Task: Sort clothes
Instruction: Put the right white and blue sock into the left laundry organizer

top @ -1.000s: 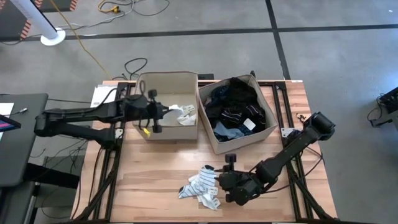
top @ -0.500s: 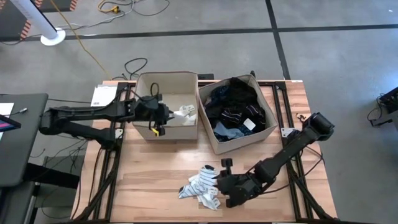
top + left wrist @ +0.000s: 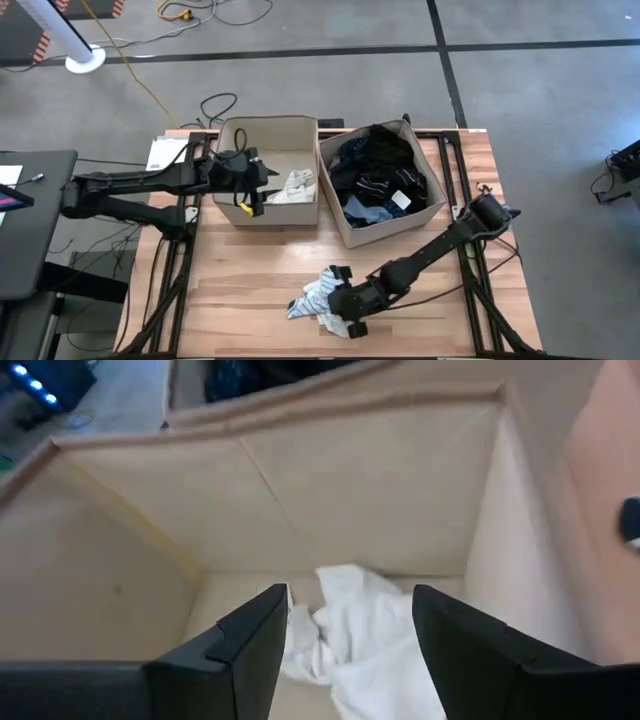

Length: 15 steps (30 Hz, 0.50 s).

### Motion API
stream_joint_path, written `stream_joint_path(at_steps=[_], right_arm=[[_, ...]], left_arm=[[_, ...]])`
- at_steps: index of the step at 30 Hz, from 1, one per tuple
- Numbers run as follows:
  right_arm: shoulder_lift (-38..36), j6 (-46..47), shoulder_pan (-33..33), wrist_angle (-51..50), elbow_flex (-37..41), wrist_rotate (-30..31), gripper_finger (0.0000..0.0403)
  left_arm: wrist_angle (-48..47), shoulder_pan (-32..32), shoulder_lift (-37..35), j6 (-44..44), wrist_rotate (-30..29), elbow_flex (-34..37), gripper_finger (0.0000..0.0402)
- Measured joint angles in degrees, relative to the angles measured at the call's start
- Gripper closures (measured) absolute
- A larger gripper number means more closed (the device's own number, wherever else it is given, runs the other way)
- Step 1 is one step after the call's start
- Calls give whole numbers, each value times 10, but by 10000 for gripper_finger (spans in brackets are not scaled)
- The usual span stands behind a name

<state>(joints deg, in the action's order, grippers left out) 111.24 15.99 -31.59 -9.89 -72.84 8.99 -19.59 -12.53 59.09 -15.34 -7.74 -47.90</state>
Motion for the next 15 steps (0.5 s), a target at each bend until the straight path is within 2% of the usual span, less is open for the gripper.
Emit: stream_joint_path(at_steps=[3, 10, 15], right_arm=[[16, 0, 9, 29, 0, -20, 265], [25, 5, 19, 31, 0, -22, 266], [25, -8, 21, 29, 0, -22, 303]], left_arm=[[1, 2, -11, 2, 1, -13, 189], [3, 17, -40, 5, 1, -41, 189], [3, 35, -60, 11, 0, -53, 189]])
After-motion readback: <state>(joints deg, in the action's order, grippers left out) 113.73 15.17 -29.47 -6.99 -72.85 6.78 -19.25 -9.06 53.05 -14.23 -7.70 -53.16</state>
